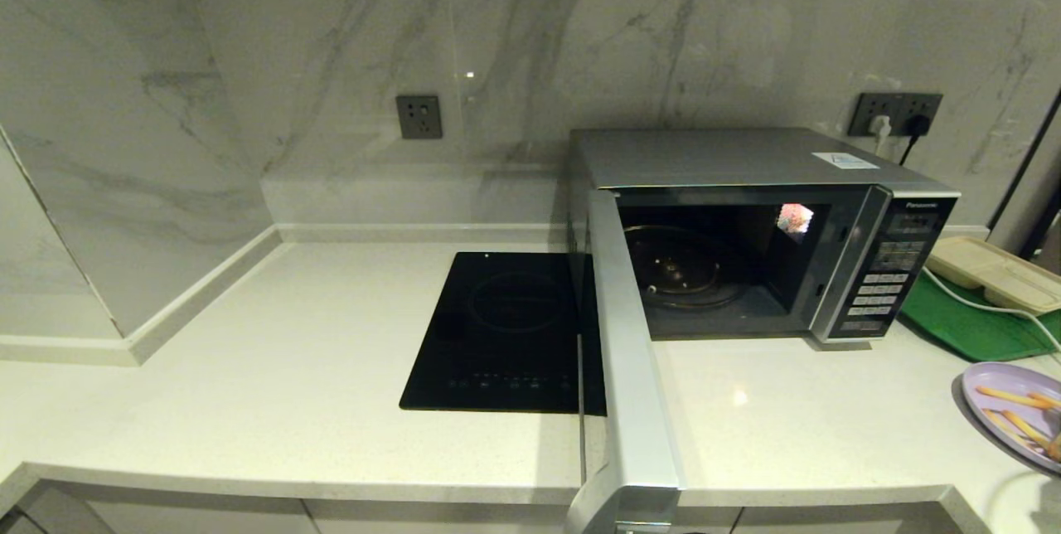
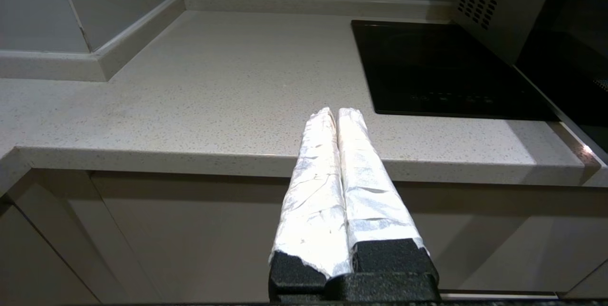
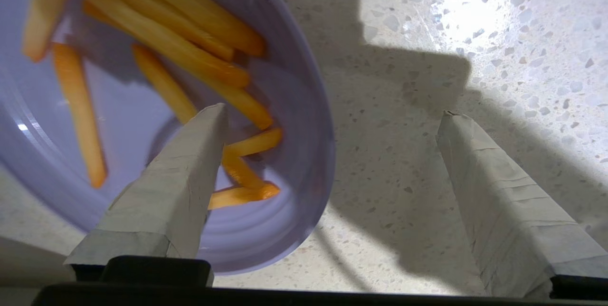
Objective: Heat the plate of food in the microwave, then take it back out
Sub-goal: Put the plate in the microwave oven
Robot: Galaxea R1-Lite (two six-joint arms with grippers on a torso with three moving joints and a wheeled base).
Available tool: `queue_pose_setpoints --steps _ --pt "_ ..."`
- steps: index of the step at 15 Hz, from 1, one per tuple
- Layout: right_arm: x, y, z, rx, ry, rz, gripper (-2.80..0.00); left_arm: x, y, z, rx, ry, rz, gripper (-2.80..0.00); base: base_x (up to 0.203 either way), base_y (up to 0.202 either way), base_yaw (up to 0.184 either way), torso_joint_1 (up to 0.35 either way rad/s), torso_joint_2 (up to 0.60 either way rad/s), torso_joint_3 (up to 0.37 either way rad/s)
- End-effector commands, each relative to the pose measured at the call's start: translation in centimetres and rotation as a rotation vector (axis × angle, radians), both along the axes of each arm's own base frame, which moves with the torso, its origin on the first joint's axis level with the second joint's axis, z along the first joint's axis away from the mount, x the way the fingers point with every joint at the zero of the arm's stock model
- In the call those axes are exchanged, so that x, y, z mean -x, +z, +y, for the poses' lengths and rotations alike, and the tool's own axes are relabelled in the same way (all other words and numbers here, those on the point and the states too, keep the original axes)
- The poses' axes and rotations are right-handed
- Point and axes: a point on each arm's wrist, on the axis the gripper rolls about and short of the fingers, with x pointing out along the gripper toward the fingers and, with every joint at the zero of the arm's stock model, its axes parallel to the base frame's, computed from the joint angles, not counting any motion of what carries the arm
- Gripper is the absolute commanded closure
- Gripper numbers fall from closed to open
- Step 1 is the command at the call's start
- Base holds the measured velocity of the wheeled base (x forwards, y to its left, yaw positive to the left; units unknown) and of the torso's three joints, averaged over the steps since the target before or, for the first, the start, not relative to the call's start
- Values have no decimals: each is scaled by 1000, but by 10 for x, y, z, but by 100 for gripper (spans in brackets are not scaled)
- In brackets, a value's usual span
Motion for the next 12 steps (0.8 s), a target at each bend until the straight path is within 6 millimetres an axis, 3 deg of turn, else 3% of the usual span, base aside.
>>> queue_pose_setpoints --steps 1,12 --pt "-2 10 -2 16 -7 -16 -280 0 0 0 1 2 0 0 0 0 0 0 0 0" --pt "4 -2 5 -61 -24 12 -280 0 0 0 1 0 0 0 0 0 0 0 0 0"
